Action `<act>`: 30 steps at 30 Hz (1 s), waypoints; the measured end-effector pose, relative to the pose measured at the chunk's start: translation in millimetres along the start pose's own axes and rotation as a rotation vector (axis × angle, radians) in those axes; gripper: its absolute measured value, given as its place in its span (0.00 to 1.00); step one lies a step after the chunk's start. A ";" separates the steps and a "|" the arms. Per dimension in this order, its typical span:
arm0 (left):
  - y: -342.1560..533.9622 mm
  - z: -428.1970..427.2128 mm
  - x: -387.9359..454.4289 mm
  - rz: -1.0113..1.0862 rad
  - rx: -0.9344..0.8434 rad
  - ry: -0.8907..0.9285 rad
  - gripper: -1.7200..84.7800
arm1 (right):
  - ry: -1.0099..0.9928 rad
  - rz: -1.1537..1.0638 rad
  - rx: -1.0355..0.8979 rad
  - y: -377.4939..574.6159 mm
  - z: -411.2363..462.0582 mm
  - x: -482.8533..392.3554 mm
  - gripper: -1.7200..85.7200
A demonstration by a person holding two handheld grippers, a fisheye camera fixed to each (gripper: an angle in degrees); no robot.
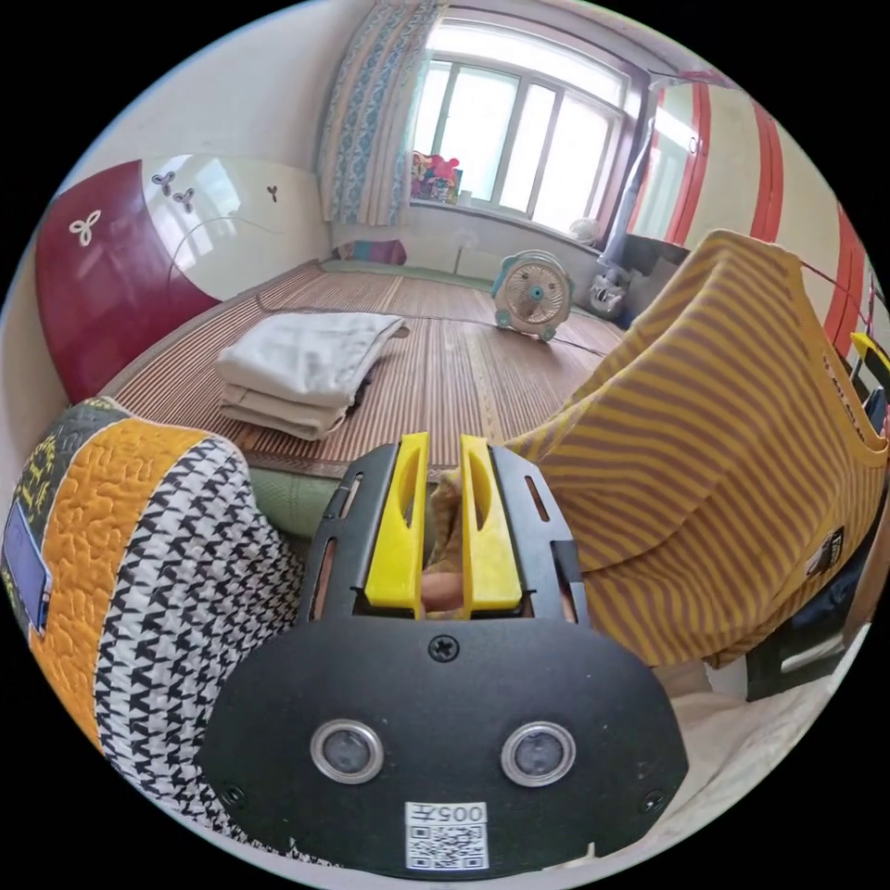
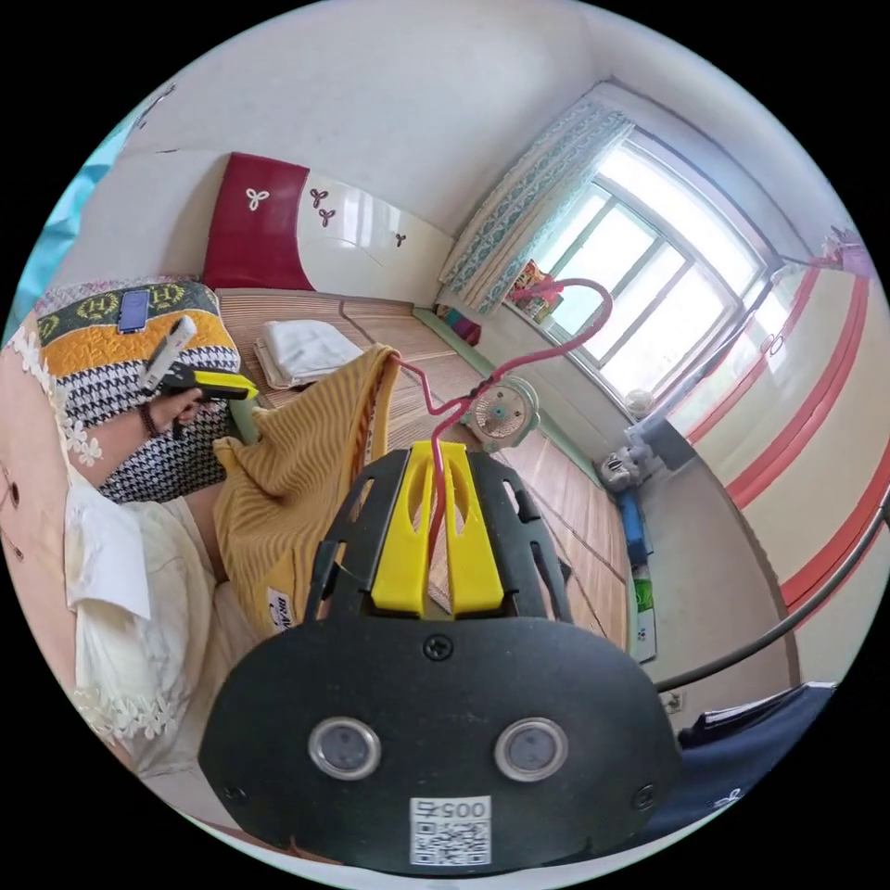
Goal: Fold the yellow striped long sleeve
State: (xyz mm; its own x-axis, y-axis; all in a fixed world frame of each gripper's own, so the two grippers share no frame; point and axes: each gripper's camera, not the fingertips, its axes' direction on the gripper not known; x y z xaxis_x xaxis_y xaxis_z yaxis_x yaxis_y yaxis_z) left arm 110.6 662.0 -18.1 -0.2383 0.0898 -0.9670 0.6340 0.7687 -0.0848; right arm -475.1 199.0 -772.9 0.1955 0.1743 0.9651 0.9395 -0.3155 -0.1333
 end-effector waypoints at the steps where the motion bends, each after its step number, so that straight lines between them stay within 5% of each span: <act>1: -1.5 1.2 8.7 0.017 0.006 0.020 0.10 | -0.025 0.004 0.007 1.1 2.4 -0.8 0.00; 17: 28.9 -0.4 66.3 0.144 -0.032 0.218 0.10 | -0.417 0.210 -0.204 73.3 136.8 -89.5 0.00; 25: 37.8 -32.8 122.8 0.347 0.037 0.343 0.13 | -0.368 0.229 -0.183 89.0 129.5 -81.4 0.01; 30: 46.2 -24.6 151.3 0.401 0.008 0.249 0.13 | -0.373 0.264 -0.124 98.2 114.9 -73.8 0.01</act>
State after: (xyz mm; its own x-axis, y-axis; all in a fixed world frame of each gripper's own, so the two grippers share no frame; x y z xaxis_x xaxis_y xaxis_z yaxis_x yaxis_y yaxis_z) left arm 85.8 726.7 -162.4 -0.1417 0.5286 -0.8369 0.7175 0.6374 0.2811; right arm -365.0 262.3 -883.1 0.5324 0.3887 0.7520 0.8078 -0.4990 -0.3139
